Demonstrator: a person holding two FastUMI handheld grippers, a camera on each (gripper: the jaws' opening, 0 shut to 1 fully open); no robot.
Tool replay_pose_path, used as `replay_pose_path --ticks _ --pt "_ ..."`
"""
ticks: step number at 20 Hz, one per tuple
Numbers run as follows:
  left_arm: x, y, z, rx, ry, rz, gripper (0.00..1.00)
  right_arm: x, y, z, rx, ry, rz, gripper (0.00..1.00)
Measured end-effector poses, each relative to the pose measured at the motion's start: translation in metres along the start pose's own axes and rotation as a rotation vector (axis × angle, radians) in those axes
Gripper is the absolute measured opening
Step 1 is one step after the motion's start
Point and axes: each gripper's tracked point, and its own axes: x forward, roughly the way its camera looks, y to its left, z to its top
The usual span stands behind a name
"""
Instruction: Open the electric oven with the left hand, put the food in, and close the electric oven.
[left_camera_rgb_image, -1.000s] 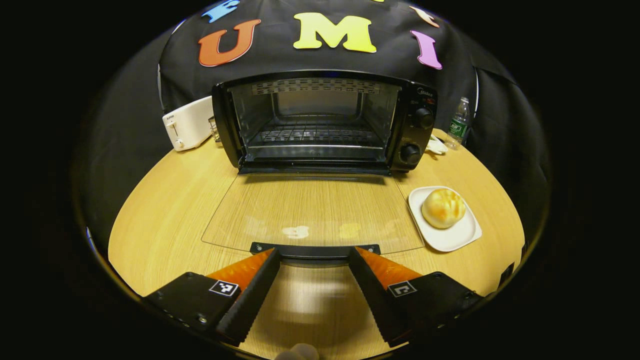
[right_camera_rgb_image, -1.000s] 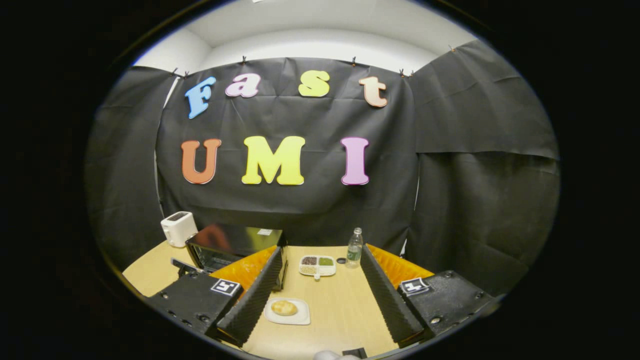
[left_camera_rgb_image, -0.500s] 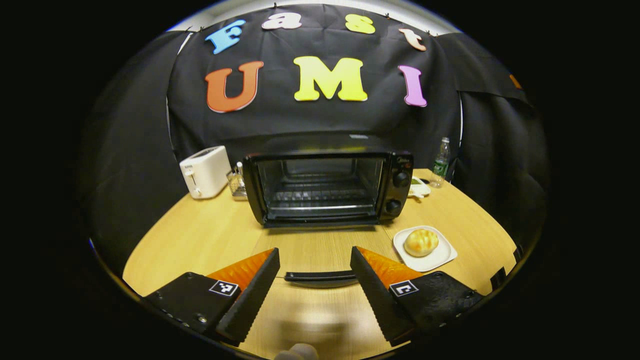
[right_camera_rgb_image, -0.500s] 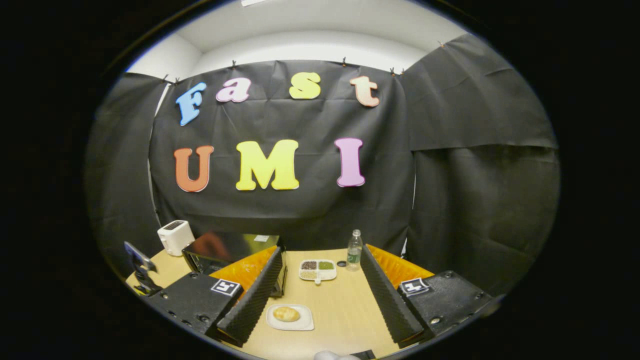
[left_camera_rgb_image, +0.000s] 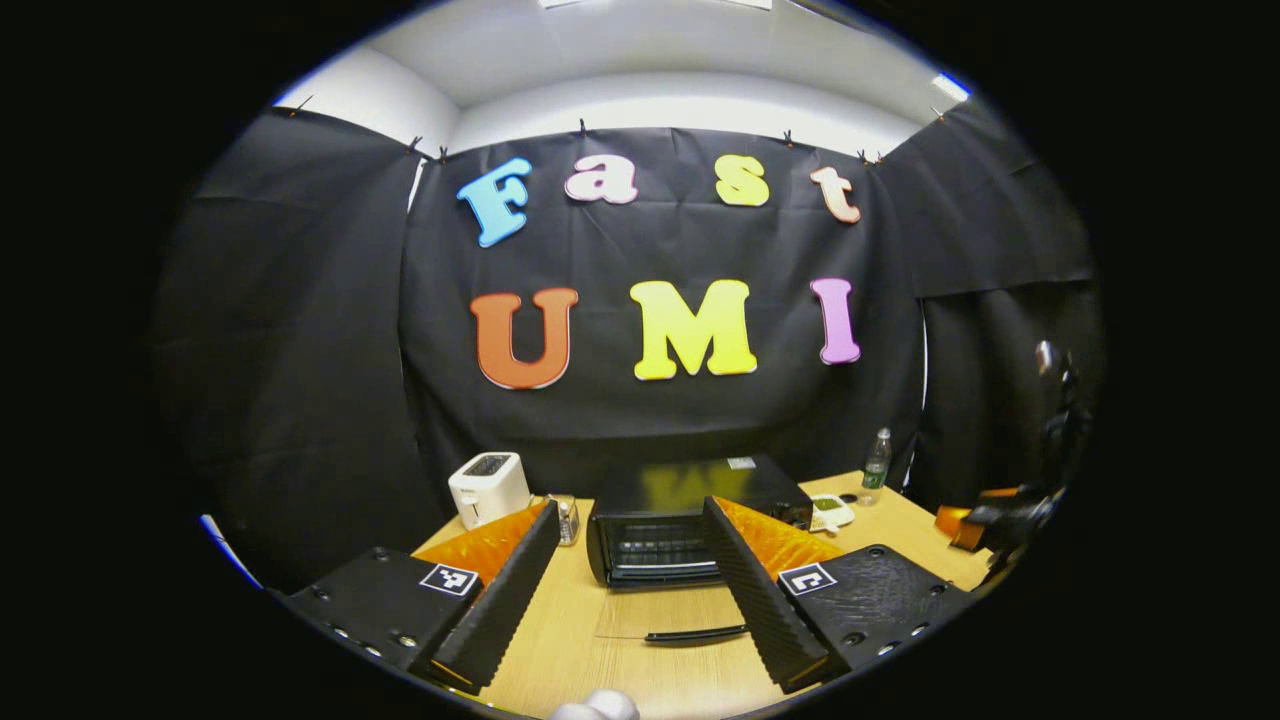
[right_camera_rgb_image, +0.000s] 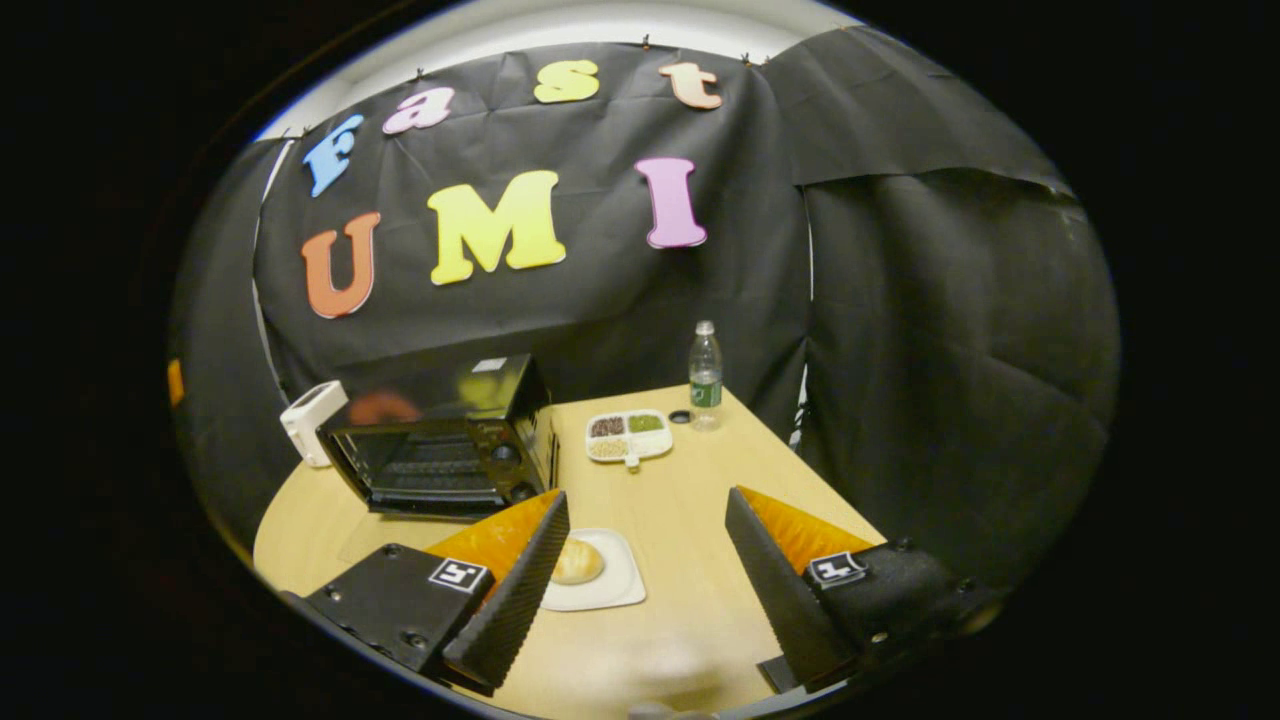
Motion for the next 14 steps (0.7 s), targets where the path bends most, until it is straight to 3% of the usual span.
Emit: replay_pose_path --ticks 1,2,3,4,5,6,8,9,11,14 --pt "-0.003 0.001 0.007 -0.002 0.0 0.0 0.93 0.007 0.009 -0.014 0.001 0.028 0.009 0.96" --pt "-0.007 0.002 0.013 -0.011 -0.004 -0.007 0.93 0.018 0.016 -0.031 0.002 0.058 0.019 0.96" --pt "-0.009 0.001 0.017 -0.021 -0.005 -0.013 1.0 0.029 0.025 -0.047 -0.003 0.091 0.021 0.96" --pt "-0.01 0.002 0.018 -0.024 -0.003 -0.015 1.0 0.038 0.033 -0.061 -0.005 0.119 0.029 0.96" --pt "-0.011 0.004 0.02 -0.017 -0.004 -0.013 0.93 0.047 0.043 -0.072 -0.006 0.131 0.045 0.96" --pt "-0.013 0.009 0.024 -0.012 -0.014 -0.008 0.95 0.055 0.049 -0.082 -0.008 0.153 0.047 0.97" --pt "-0.014 0.012 0.027 -0.006 -0.016 -0.007 0.84 0.078 0.066 -0.1 -0.013 0.184 0.056 0.97" --pt "-0.014 0.013 0.029 -0.003 -0.024 -0.008 0.84 0.088 0.07 -0.106 -0.018 0.202 0.049 0.97" --pt "-0.014 0.02 0.034 0.016 -0.027 0.003 0.97 0.107 0.074 -0.112 -0.012 0.209 0.028 0.97" --pt "-0.015 0.028 0.037 0.054 -0.041 0.017 0.93 0.132 0.073 -0.125 -0.028 0.249 -0.001 0.97"
